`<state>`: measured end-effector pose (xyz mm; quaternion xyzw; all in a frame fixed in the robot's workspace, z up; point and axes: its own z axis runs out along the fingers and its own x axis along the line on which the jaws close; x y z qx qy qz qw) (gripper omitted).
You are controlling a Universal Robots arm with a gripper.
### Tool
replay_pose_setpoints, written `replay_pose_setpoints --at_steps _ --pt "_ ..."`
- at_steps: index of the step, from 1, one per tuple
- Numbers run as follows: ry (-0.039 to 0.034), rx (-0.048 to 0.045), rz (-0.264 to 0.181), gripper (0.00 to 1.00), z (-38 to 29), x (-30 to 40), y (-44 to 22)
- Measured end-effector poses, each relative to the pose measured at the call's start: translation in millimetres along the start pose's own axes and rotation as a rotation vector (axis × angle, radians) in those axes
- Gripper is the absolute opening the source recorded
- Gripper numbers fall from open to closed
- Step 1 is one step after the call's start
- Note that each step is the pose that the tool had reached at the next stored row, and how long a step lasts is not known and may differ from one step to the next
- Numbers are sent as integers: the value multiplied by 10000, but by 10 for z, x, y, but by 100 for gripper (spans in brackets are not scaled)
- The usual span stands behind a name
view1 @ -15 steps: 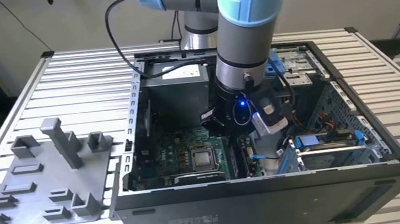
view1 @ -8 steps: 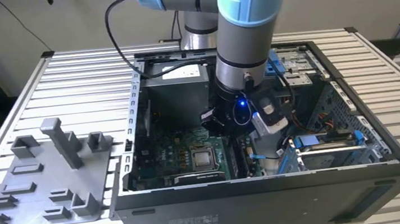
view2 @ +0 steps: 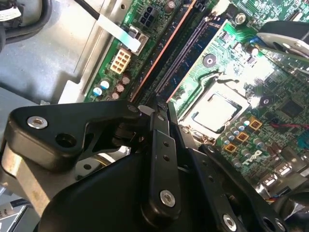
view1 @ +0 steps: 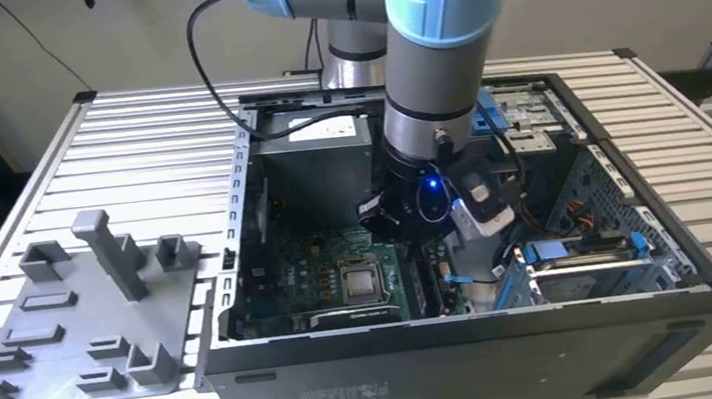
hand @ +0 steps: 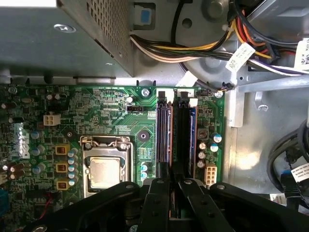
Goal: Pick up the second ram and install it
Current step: 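Insert the second ram into the second slot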
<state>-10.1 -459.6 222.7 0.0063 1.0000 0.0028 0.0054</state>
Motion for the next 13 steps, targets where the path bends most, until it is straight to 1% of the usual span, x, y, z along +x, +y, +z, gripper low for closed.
replay_pose_setpoints --at_steps 6,13 --pt "0 0 -2 14 25 1 0" --pt "2 -1 -1 14 27 1 0"
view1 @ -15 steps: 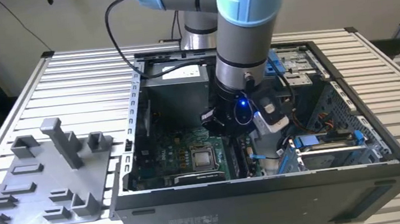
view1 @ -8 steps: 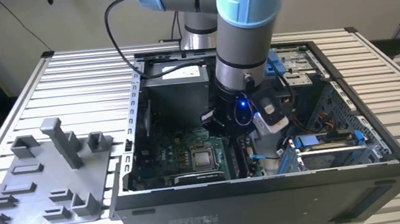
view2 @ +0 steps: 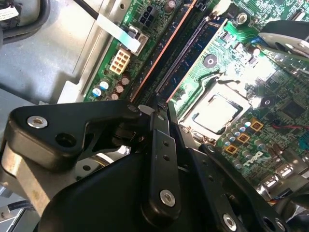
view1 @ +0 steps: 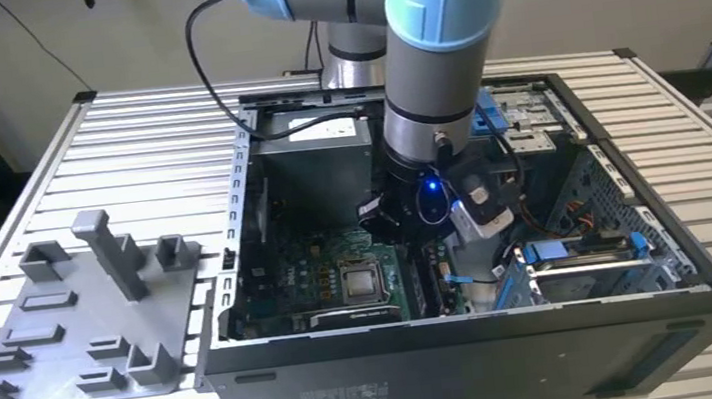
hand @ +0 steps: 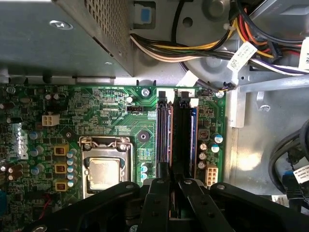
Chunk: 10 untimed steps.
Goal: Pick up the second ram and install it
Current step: 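Insert the second ram into the second slot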
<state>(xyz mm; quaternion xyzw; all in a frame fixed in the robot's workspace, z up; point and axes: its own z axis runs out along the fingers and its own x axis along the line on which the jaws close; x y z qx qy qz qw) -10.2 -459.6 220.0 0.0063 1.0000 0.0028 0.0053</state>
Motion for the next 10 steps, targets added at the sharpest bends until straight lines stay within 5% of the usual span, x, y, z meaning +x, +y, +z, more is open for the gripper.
replay_pose_setpoints --at_steps 10 --pt "7 4 1 14 41 1 -1"
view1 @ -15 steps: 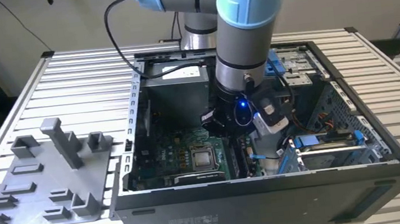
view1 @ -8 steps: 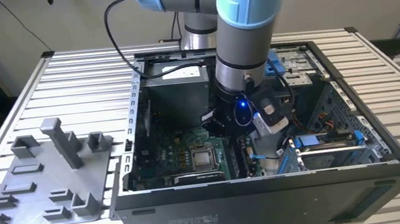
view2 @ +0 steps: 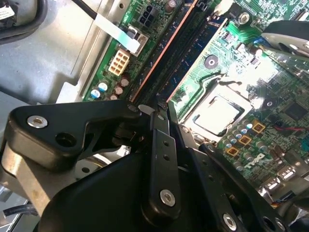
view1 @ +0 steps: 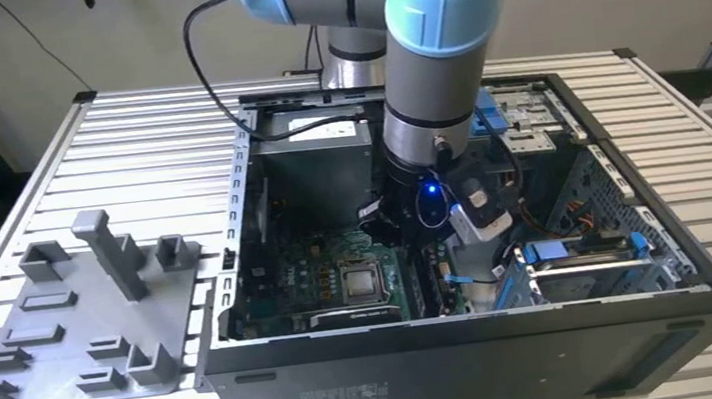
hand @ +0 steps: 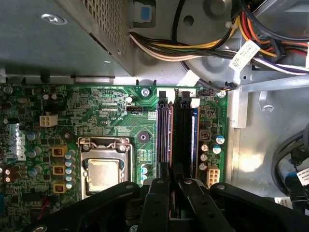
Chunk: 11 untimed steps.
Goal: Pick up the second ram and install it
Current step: 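Insert the second ram into the second slot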
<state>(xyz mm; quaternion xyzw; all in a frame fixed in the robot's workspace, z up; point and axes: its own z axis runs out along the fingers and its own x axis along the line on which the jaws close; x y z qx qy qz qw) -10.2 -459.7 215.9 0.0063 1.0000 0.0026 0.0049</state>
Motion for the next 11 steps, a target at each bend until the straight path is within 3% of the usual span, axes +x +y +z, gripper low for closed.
replay_pose_setpoints --at_steps 8,10,11 --pt "-1 -3 -2 14 7 -1 0" --pt "-1 -3 0 15 9 0 0" --pt "-1 -3 1 22 10 0 0"
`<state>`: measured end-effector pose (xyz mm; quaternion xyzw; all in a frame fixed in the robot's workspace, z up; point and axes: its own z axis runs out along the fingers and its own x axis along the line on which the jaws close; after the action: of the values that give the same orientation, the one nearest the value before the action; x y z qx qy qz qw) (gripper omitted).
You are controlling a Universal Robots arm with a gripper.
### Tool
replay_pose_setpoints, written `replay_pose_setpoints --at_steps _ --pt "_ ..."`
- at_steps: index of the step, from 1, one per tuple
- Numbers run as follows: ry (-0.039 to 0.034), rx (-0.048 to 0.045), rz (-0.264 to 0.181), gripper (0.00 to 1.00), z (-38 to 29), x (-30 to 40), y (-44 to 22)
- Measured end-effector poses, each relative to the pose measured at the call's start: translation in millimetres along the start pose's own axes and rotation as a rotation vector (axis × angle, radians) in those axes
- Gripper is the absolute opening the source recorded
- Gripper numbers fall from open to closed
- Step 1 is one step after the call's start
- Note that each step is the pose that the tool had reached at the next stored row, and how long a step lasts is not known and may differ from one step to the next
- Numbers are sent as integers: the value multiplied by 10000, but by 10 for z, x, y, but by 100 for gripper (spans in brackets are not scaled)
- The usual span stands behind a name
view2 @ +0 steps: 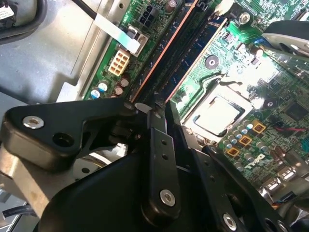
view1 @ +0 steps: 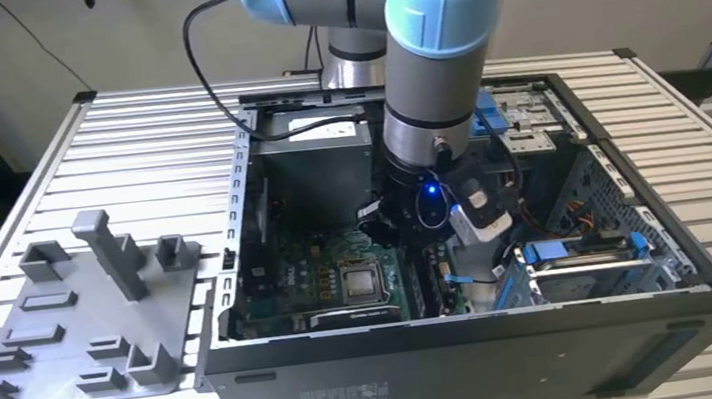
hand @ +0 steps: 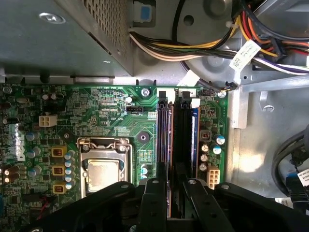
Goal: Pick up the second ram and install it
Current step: 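Insert the second ram into the second slot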
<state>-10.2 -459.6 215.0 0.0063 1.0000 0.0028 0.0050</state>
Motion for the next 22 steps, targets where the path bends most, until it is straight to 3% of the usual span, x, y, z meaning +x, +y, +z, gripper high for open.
replay_pose_setpoints --at_steps 4,13,17,19,22 --pt "0 0 0 22 -26 -1 0" --pt "2 0 -1 22 -433 -5 3" --pt "3 13 -2 22 -478 -6 3" --pt "3 20 -2 13 -500 -6 3" --pt "2 27 -1 11 -532 -6 3"
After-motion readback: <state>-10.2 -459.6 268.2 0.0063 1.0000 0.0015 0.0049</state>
